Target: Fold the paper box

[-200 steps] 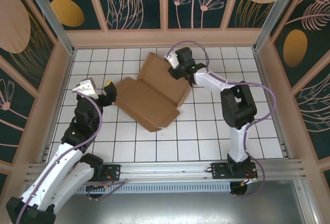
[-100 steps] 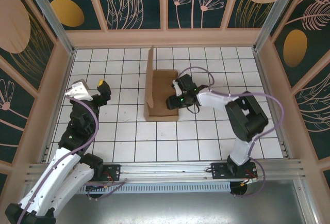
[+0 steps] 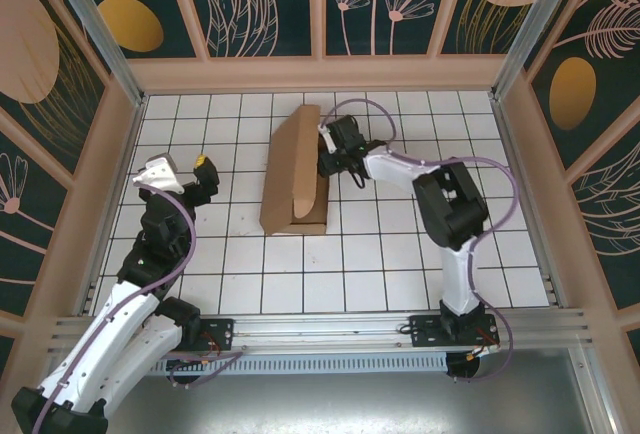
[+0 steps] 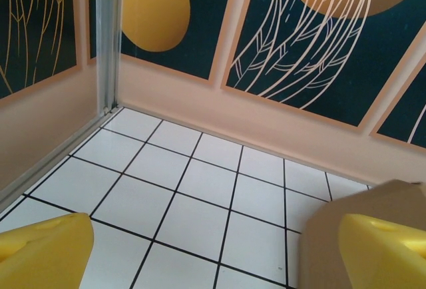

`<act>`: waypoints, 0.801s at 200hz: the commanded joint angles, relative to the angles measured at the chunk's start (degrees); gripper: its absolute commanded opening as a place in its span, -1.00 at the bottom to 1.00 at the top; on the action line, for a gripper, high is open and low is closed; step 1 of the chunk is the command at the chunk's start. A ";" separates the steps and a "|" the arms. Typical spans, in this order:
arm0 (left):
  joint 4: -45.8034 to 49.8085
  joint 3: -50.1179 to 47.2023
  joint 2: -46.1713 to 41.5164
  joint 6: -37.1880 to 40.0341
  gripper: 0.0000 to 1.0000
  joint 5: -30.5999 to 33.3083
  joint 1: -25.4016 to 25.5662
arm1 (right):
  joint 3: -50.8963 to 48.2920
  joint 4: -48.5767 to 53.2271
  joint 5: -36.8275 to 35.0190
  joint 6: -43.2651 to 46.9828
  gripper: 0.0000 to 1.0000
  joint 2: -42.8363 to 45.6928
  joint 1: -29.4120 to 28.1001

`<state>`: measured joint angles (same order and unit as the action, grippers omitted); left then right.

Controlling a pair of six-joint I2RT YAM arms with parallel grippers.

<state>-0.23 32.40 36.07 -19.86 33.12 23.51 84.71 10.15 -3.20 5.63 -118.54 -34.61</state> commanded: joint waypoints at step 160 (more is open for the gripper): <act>-0.32 -0.43 1.06 0.33 0.90 7.20 -0.35 | 24.42 3.45 7.48 -0.71 -0.22 -17.01 -0.18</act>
<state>-0.19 32.18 37.60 -19.57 38.83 23.51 106.45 12.03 2.96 9.04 -133.75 -36.86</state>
